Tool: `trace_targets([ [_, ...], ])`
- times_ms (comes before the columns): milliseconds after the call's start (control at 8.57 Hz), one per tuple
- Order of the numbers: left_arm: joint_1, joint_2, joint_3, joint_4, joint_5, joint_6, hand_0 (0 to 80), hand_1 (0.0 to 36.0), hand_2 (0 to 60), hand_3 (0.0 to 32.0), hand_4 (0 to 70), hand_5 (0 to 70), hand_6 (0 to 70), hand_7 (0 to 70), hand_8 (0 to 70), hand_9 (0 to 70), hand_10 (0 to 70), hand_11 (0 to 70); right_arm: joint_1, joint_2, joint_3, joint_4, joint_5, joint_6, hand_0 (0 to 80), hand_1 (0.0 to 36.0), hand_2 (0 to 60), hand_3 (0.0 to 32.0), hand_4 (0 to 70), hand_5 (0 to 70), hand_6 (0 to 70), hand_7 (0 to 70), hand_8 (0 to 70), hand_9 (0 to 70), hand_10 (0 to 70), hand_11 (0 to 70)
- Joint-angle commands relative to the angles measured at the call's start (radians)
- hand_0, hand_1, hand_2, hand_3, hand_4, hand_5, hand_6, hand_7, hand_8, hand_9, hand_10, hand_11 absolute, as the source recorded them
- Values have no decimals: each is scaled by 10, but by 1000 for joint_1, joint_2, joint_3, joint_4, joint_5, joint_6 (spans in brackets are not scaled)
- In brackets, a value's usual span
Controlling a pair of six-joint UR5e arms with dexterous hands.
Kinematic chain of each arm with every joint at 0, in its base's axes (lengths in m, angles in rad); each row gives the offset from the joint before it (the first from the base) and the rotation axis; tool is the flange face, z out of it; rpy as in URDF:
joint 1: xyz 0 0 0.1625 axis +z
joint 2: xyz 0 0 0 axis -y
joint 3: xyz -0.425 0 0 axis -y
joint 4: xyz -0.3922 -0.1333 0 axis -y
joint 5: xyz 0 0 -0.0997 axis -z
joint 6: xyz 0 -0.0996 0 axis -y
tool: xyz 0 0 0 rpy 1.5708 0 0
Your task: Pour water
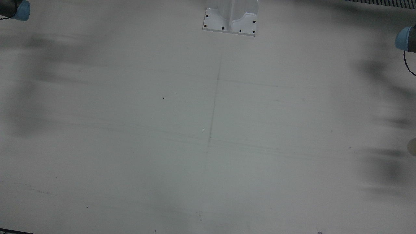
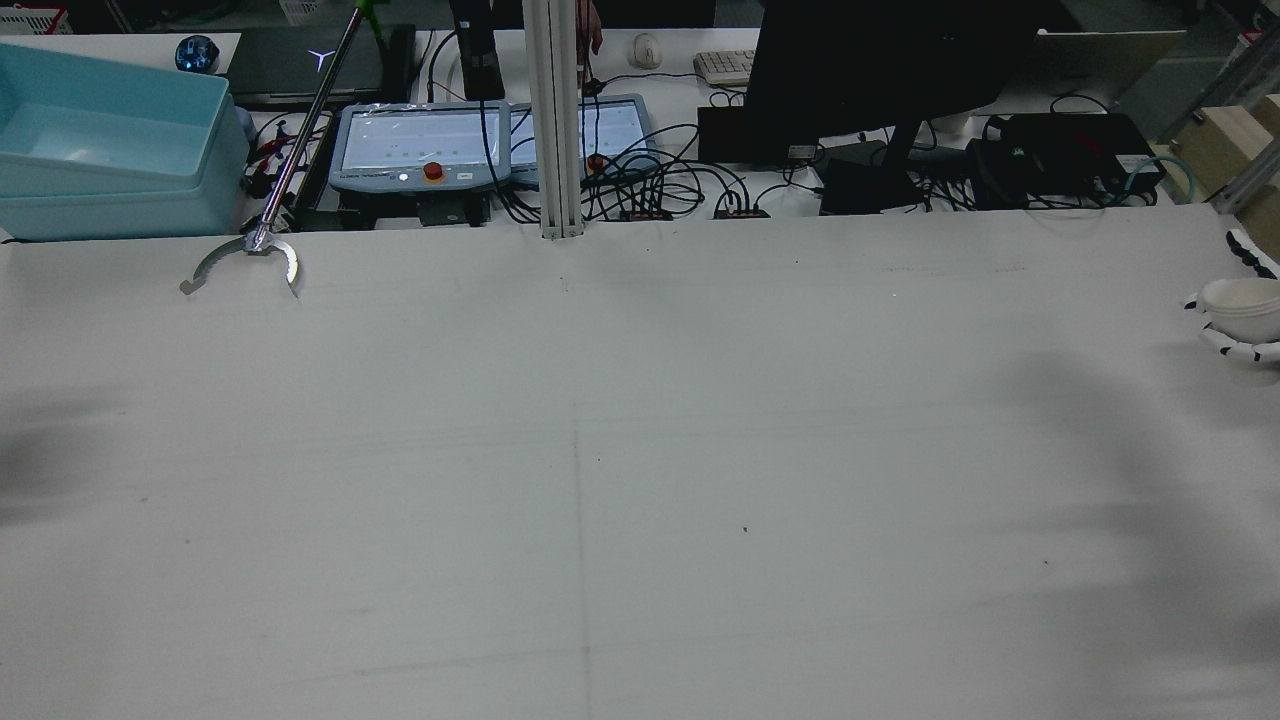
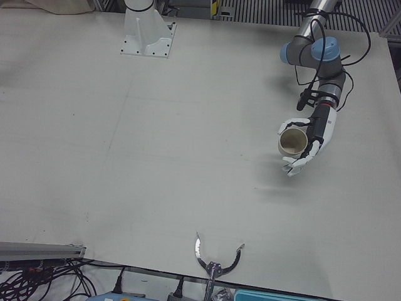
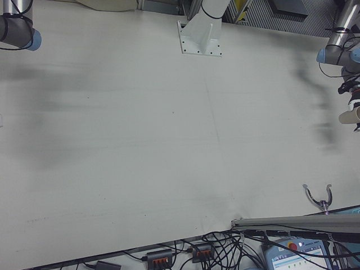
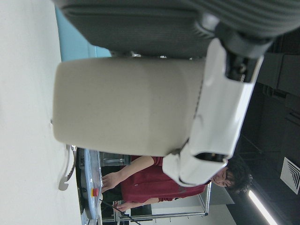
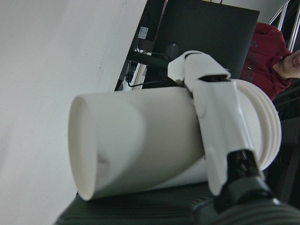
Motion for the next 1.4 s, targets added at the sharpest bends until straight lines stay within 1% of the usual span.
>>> trace_targets([
  [0,7,77,52,-79,-52,6,749,360,600,0,113,175,160,335,95,139,130,228,6,-1,-1,0,-20,0,800,352,260,0,0,11,381,472,251,351,406,605],
  [117,9,88,66,-100,-58,9,698,360,600,0,103,164,142,291,73,106,129,226,5,-1,-3,0,-21,-5,800,310,62,0,0,0,312,365,203,274,361,545],
  [233,9,88,85,-120,-58,11,664,360,600,0,99,162,130,250,57,81,128,224,3,-1,-4,-2,-23,-8,800,296,0,0,0,0,243,240,143,176,271,428],
  [350,9,88,90,-130,-58,12,662,360,600,0,95,157,122,229,44,63,126,221,3,-1,-6,-2,-25,-8,800,290,0,0,0,0,163,47,71,47,189,313],
  [466,7,91,93,-131,-58,12,685,360,562,0,87,149,101,190,24,29,98,179,3,-1,-10,-2,-25,-10,777,271,0,0,0,0,104,0,12,0,109,196],
  [583,4,95,110,-151,-60,12,690,360,556,0,80,148,89,156,11,17,85,162,3,-1,-12,-2,-25,-11,736,253,0,0,0,0,63,0,2,0,46,103],
  [816,0,100,125,-177,-65,12,666,360,559,0,75,141,84,149,8,15,84,160,-1,-1,-9,-2,-28,-14,736,260,0,0,0,0,91,0,8,0,59,122],
  [933,4,109,125,-185,-80,12,657,360,557,0,74,140,82,148,7,15,81,155,3,-1,-9,-3,-35,-16,744,261,0,0,0,0,97,0,9,0,62,126],
  [1050,4,115,124,-194,-78,12,653,360,547,0,72,138,77,143,6,14,79,152,6,-1,-9,-2,-37,-16,793,272,0,0,0,0,102,0,10,0,58,121],
  [1283,0,134,115,-208,-78,-2,677,360,548,0,72,143,77,145,6,15,76,148,5,4,-7,-3,-37,-16,800,278,0,0,0,0,104,0,10,0,59,123],
])
